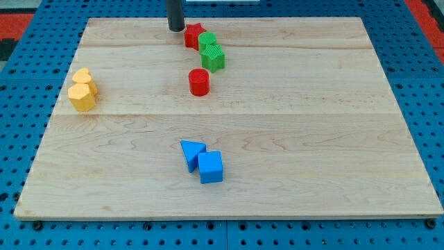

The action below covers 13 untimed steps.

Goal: Separate the red blocks from the green blocks

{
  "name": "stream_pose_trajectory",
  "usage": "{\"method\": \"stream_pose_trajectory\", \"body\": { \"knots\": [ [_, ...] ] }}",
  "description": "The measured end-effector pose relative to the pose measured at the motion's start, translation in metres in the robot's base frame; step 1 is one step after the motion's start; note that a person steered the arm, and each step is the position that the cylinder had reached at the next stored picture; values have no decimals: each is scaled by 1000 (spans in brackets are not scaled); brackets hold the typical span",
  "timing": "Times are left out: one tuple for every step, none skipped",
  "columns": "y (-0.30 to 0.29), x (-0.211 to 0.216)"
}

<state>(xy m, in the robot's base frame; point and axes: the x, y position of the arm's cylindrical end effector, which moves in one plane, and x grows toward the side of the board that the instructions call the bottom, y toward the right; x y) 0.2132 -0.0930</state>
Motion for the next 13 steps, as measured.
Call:
{"method": "stream_pose_trajectory", "body": {
  "knots": [
    [14,-4],
    [63,-5],
    [60,10],
    [36,40],
    [-9,62],
    [-21,41],
    [-40,40],
    [-66,86],
    [-49,108],
    [-27,146],
    [42,166],
    [88,165],
    [100,168]
  ]
}}
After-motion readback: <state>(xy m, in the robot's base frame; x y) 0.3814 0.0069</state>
